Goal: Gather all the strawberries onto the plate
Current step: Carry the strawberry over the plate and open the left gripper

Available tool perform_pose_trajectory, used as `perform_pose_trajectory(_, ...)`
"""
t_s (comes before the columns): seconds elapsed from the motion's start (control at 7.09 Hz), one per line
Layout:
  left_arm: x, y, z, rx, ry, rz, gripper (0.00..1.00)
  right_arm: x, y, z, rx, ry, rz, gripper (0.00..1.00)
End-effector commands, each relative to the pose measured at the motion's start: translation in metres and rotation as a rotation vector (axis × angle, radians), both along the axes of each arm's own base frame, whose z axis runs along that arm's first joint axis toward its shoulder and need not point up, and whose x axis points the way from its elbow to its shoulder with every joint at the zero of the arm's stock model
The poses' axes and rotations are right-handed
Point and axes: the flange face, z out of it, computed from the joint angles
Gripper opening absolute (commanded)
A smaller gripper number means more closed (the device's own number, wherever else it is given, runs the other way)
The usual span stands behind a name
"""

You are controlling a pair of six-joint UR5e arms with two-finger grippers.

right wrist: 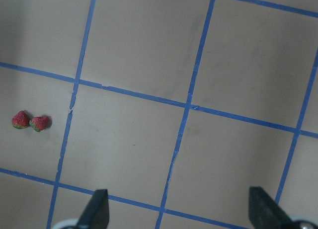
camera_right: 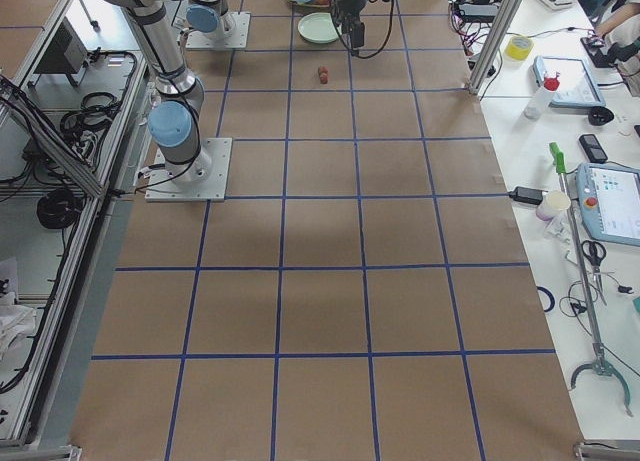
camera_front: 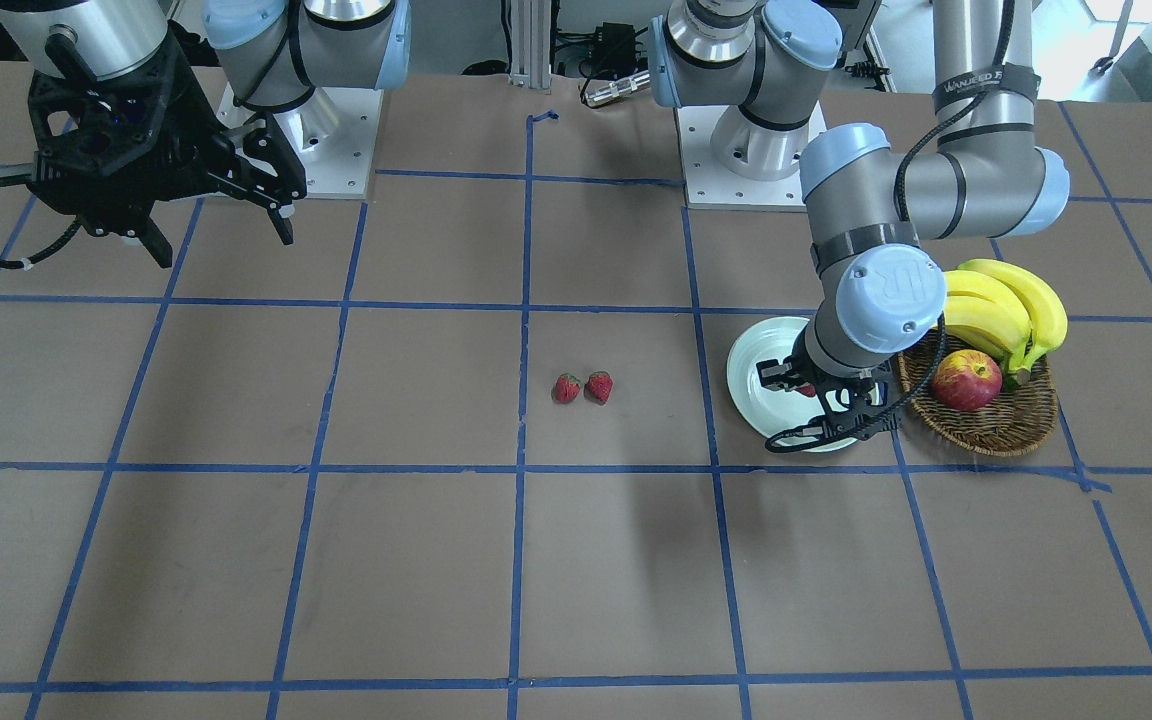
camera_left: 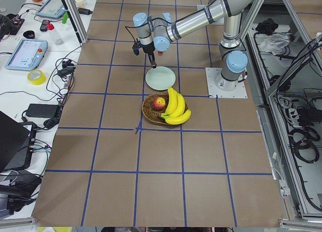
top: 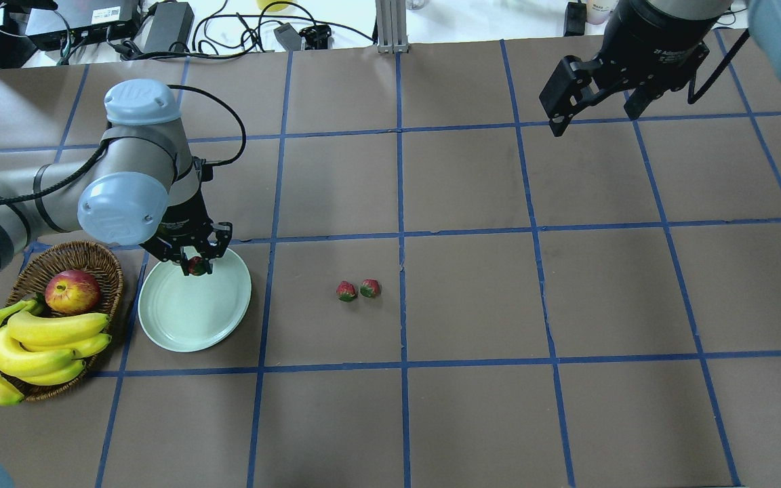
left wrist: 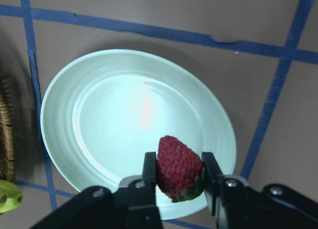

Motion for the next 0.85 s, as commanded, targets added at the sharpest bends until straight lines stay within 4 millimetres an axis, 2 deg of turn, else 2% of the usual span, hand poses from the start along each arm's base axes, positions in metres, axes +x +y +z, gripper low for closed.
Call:
perform_pose_trajectory(0.0,0.026,0.001,-0.017,0.037,0.019,0.005,0.00,0.000,0.000,0.000,0.000,-0.001,0.000,1.00)
perform_pose_trajectory(0.14,0.026,0.001,-0.021,0.044,0.022,0.005,0.00,0.000,0.000,0.000,0.000,0.000,0.000,1.00)
perform_pose_trajectory(0.28,0.026,0.000,-0.022,0.046,0.023,0.004,0.39,0.000,0.000,0.000,0.000,0.000,0.000,1.00)
perform_pose_trajectory(0.42,0.026,-0.002,-0.020,0.040,0.025,-0.002,0.99,0.000,0.000,0.000,0.000,0.000,0.000,1.00)
perform_pose_trajectory(0.56,0.027,-0.008,-0.011,0.013,0.025,0.004,1.00,0.000,0.000,0.000,0.000,0.000,0.000,1.00)
perform_pose_trajectory(0.71,0.019,-0.021,0.008,-0.037,0.035,0.004,1.00,0.000,0.000,0.000,0.000,0.000,0.000,1.00)
